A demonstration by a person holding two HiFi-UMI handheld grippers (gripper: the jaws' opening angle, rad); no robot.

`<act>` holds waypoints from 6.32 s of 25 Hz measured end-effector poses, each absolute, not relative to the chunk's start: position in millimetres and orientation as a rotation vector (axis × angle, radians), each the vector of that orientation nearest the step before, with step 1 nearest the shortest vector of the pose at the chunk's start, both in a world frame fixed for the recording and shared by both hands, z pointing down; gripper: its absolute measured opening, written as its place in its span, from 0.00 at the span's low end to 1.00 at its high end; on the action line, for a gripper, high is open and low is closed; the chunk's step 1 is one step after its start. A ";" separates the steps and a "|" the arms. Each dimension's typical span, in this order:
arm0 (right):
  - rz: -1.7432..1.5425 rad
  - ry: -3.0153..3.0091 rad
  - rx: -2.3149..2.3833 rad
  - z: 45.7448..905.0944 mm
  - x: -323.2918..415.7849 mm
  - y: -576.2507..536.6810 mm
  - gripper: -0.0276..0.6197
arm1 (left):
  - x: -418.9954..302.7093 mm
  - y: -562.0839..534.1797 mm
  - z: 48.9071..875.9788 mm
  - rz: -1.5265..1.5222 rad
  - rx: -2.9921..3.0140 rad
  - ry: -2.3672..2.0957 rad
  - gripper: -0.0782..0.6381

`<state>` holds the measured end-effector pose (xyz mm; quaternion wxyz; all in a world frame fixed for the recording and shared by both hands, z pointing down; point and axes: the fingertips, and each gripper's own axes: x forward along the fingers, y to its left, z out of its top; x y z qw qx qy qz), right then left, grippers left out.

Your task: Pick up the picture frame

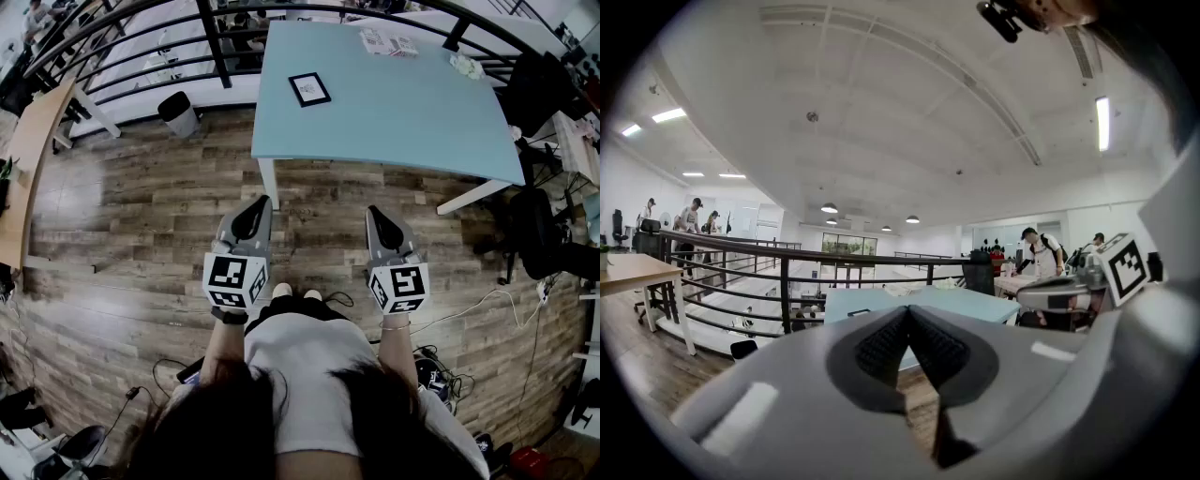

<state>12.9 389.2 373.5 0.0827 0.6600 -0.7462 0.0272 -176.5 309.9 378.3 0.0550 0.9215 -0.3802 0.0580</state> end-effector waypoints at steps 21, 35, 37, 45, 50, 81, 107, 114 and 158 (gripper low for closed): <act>0.161 -2.347 1.971 383.0 42.2 387.7 0.10 | -151.3 314.8 394.3 0.190 2.732 -1.189 0.19; 0.216 -2.341 1.961 389.4 63.6 233.4 0.18 | -119.8 160.5 403.2 0.220 2.723 -1.124 0.22; 0.222 -2.334 1.977 387.2 66.9 209.7 0.18 | -117.6 137.8 402.6 0.225 2.726 -1.110 0.23; 0.248 -2.310 1.992 388.0 62.3 139.2 0.19 | -118.4 63.1 405.5 0.237 2.725 -1.066 0.25; 0.257 -2.286 2.024 392.3 60.0 116.0 0.20 | -119.9 37.0 410.1 0.245 2.734 -1.035 0.25; 0.447 -2.322 1.838 425.5 143.3 -58.2 0.20 | -35.3 -117.7 427.9 0.285 2.609 -1.119 0.25; 0.510 -2.423 1.681 432.8 176.7 -126.9 0.21 | 9.4 -164.1 457.1 0.380 2.462 -1.156 0.25; 0.577 -2.402 1.671 447.3 179.3 -134.6 0.21 | 10.7 -166.5 477.3 0.405 2.403 -1.113 0.25; 1.328 -2.235 1.267 614.1 141.0 -152.6 0.21 | 28.6 -160.9 635.3 0.544 1.964 -0.930 0.28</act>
